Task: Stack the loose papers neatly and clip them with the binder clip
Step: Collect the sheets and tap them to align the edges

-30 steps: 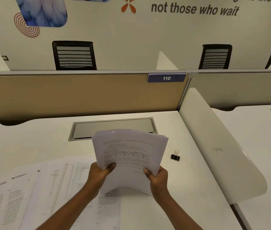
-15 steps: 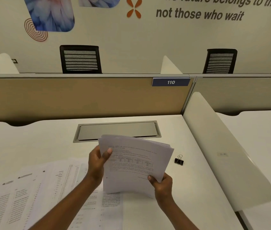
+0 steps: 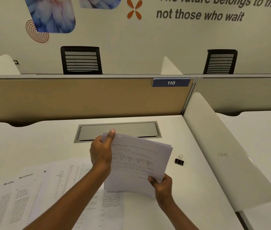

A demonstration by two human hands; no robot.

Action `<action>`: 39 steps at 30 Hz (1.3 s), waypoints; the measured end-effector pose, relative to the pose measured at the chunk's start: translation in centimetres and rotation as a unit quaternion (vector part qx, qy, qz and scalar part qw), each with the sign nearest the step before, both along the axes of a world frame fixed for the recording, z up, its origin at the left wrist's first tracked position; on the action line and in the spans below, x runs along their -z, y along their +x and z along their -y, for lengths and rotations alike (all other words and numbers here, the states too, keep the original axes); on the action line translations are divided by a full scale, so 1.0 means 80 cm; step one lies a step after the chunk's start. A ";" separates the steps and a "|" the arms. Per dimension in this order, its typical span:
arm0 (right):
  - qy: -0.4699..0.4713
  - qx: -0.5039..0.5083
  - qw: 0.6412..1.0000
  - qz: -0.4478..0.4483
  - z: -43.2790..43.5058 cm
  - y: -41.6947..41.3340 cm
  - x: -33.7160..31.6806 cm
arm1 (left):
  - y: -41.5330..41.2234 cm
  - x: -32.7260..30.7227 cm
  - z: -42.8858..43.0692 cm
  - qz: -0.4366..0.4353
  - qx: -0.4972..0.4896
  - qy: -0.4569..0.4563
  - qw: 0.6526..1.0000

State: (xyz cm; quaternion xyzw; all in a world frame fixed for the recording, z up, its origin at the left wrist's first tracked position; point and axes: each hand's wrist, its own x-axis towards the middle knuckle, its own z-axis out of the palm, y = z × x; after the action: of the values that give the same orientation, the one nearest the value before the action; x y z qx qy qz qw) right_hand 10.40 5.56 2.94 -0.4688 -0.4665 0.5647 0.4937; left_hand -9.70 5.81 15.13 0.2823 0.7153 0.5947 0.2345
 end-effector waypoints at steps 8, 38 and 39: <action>-0.005 0.000 1.000 0.014 -0.001 -0.002 0.001 | 0.001 0.000 0.010 0.027 0.022 0.039 0.999; -0.065 0.025 0.997 0.027 0.009 -0.011 -0.012 | -0.011 0.122 0.060 0.174 0.216 -0.066 0.958; -0.068 0.027 0.997 0.033 0.009 -0.011 -0.013 | -0.010 0.122 0.060 0.171 0.213 -0.073 0.959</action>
State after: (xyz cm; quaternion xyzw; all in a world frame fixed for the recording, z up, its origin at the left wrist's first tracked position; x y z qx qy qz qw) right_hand 9.50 4.82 4.01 -0.5314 -0.4304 0.5661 0.4602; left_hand -10.48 1.05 5.40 0.3045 0.6293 0.5164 0.4946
